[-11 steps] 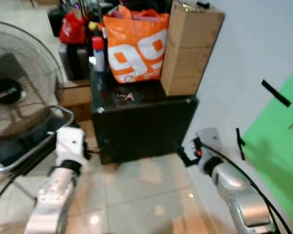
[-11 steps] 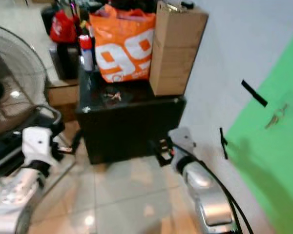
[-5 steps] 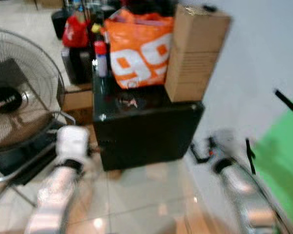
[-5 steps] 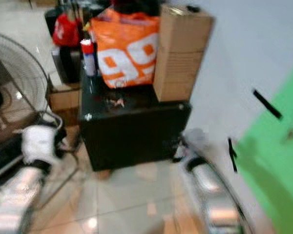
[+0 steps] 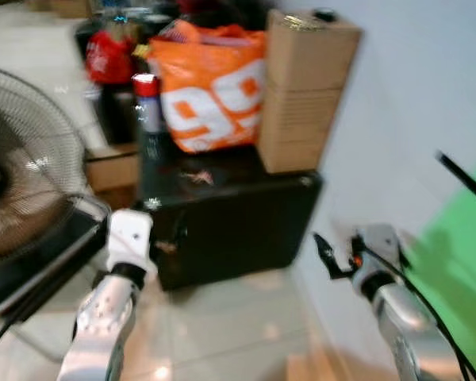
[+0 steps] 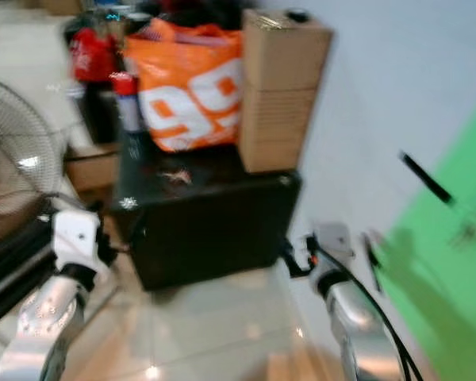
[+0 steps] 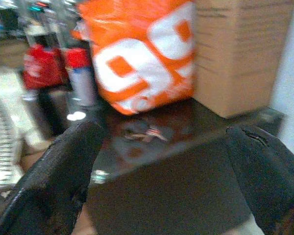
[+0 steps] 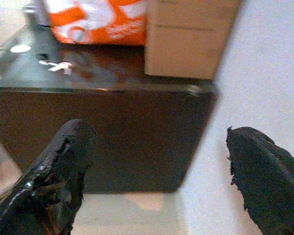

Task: Hang keys on a hook

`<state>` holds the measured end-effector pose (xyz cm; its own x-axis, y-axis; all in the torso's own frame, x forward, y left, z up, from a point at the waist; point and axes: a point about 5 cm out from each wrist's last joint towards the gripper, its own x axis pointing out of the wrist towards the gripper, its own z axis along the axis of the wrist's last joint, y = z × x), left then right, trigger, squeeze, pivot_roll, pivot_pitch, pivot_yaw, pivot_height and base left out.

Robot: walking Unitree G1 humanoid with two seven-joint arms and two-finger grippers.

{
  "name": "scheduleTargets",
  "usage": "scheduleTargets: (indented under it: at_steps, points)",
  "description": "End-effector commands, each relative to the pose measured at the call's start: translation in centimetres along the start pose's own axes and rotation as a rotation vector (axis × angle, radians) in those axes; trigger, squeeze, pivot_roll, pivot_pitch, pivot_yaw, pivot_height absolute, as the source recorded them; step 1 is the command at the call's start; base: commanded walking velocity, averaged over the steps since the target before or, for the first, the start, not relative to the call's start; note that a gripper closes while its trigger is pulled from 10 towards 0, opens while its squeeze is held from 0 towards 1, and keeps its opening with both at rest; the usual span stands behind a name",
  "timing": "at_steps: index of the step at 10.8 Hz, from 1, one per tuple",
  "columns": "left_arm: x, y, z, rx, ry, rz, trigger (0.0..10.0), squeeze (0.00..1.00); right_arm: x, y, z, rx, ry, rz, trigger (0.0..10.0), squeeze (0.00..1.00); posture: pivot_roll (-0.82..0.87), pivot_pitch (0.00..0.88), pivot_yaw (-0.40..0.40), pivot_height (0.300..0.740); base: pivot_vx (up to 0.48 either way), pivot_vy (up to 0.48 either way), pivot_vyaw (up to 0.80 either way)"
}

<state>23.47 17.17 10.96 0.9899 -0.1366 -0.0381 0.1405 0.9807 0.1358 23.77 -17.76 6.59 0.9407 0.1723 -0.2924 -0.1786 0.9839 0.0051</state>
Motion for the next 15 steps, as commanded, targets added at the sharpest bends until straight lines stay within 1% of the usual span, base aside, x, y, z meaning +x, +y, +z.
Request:
scheduleTargets:
  at_steps: [1, 2, 3, 10, 15]
  points:
    - [-0.12, 0.98, 0.17, 0.030, -0.009, 0.030, 10.0, 0.34, 0.62, 1.15, 1.25, -0.001, -0.065, 0.046, 10.0, 1.00, 0.07, 0.000, -0.024, 0.740, 0.386, 0.000, 0.80]
    - [-0.09, 0.99, 0.19, 0.031, -0.011, 0.029, 10.0, 0.35, 0.70, 1.20, 1.35, -0.009, -0.068, 0.043, 10.0, 1.00, 0.07, 0.000, -0.024, 0.740, 0.386, 0.000, 0.80]
    - [-0.05, 0.98, 0.19, 0.032, -0.015, 0.027, 10.0, 0.35, 0.87, 1.27, 1.47, -0.002, -0.069, 0.037, 10.0, 1.00, 0.07, 0.000, -0.024, 0.740, 0.390, 0.000, 0.00]
    - [0.16, 1.06, 0.32, 0.041, -0.021, 0.020, 10.0, 0.35, 1.29, 1.63, 1.70, -0.033, -0.069, 0.073, 10.0, 1.00, 0.07, 0.000, -0.022, 0.740, 0.386, 0.000, 0.00]
    - [0.35, 0.95, 0.37, 0.036, -0.023, 0.015, 10.0, 0.35, 1.30, 1.41, 1.66, -0.043, -0.061, 0.069, 10.0, 1.00, 0.07, 0.000, -0.025, 0.740, 0.387, 0.000, 0.00]
